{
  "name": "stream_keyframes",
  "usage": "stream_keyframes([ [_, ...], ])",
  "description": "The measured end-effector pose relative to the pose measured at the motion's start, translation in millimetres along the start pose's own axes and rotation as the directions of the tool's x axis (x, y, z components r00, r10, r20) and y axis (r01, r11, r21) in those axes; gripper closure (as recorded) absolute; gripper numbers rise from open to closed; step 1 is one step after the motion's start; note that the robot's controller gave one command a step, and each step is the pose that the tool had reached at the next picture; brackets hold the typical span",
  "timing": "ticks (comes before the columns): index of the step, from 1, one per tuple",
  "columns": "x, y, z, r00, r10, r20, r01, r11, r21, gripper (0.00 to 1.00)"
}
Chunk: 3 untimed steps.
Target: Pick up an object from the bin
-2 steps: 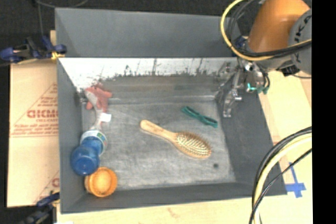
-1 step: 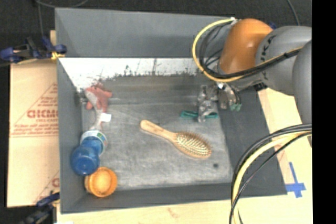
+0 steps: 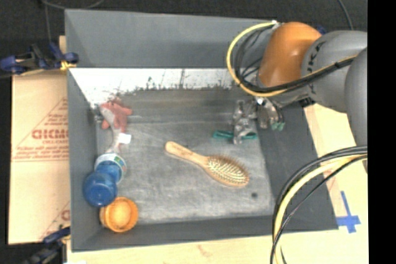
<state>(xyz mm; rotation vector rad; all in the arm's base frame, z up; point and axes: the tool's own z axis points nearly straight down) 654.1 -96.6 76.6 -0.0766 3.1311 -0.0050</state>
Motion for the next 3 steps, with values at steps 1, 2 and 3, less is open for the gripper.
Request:
stream_keyframes([
  [1,2.5,2,-4,1.0,0.002,-0.005,-0.002,1.0,-0.001,1.0],
  [2,12.4,-8,-38,0.999,-0.034,0.002,0.034,0.999,0.0,1.0],
  [3,8.7,0,-135,0.995,-0.098,-0.004,0.098,0.995,-0.002,1.0],
])
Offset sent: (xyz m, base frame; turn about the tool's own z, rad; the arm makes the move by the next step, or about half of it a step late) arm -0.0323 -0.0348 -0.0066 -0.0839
